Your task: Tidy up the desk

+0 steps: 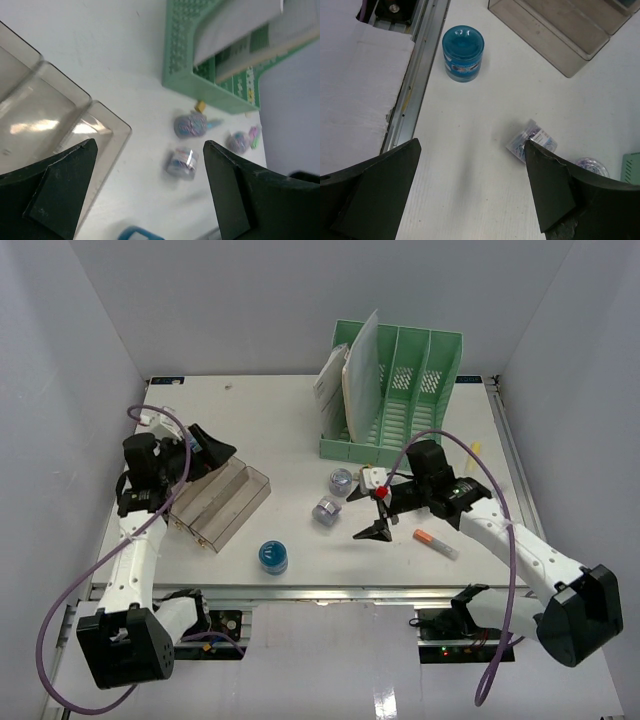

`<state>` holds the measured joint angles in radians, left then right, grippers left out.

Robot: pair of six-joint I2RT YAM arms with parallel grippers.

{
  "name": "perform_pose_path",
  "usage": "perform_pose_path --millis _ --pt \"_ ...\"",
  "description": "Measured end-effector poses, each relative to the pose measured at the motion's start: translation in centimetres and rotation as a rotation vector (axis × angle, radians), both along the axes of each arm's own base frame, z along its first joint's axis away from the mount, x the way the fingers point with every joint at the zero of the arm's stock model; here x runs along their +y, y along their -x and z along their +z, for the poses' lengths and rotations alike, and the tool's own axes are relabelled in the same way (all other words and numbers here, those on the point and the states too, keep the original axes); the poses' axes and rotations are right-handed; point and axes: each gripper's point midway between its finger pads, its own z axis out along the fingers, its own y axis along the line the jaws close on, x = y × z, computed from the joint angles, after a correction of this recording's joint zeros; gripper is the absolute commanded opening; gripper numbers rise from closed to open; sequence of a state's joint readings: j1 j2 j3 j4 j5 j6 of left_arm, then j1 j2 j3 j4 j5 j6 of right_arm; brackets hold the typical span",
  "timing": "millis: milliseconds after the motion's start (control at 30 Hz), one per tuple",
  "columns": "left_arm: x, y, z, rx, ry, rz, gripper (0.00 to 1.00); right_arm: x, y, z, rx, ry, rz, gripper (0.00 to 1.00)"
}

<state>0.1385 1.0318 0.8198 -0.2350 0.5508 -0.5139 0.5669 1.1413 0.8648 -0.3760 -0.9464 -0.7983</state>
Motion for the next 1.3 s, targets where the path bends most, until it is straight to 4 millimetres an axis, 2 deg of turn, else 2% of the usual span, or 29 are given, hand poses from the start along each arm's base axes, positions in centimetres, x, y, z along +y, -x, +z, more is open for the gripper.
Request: perform_pose_path --millis 133,267,333,433,500,633,767,900,1033,1300 --pt "-4.4 3.6 -2.1 0.091 0.014 -0.136 0.98 1.5 -0.5 -1.3 0.048 0.049 -0.010 0.90" --pt "-7.2 6.8 -3.6 0.182 -0.012 -0.216 0.98 1.8 -1.7 -1.4 0.057 0.060 -0.053 0.90" --pt "-7.9 7.9 -4.1 0.211 -0.029 -0.238 0.98 1.9 -1.9 -1.2 0.057 0.054 -0.064 0.90" --pt "-7.4 8.9 -4.5 0.237 -0.060 -0.206 0.98 2.3 -1.9 -1.0 0.048 0.035 -0.059 0.90" --pt "-6.8 9.3 -4.4 0.236 -0.076 -0.177 0.98 3.2 -1.0 -1.4 0.034 0.037 -0.037 0.90" --pt "-5.4 9.9 -3.6 0.212 -0.114 -0.100 0.98 6.4 2.2 -2.8 -0.002 0.076 0.034 0.90" --pt "-4.3 10.3 -1.6 0.153 -0.119 -0.032 0.98 9.7 4.8 -5.4 -0.010 0.148 0.080 0.90" --pt "-3.6 11.3 -0.1 0.109 -0.084 0.027 0.98 12.4 5.6 -7.3 -0.018 0.197 0.094 0.90" --pt "-3.0 12.3 0.2 0.118 -0.046 0.078 0.98 14.7 6.2 -7.4 -0.036 0.192 0.102 0.90" --pt "-2.0 14.2 0.6 0.138 0.039 0.182 0.98 16.8 6.1 -8.5 -0.048 0.216 0.074 0.90"
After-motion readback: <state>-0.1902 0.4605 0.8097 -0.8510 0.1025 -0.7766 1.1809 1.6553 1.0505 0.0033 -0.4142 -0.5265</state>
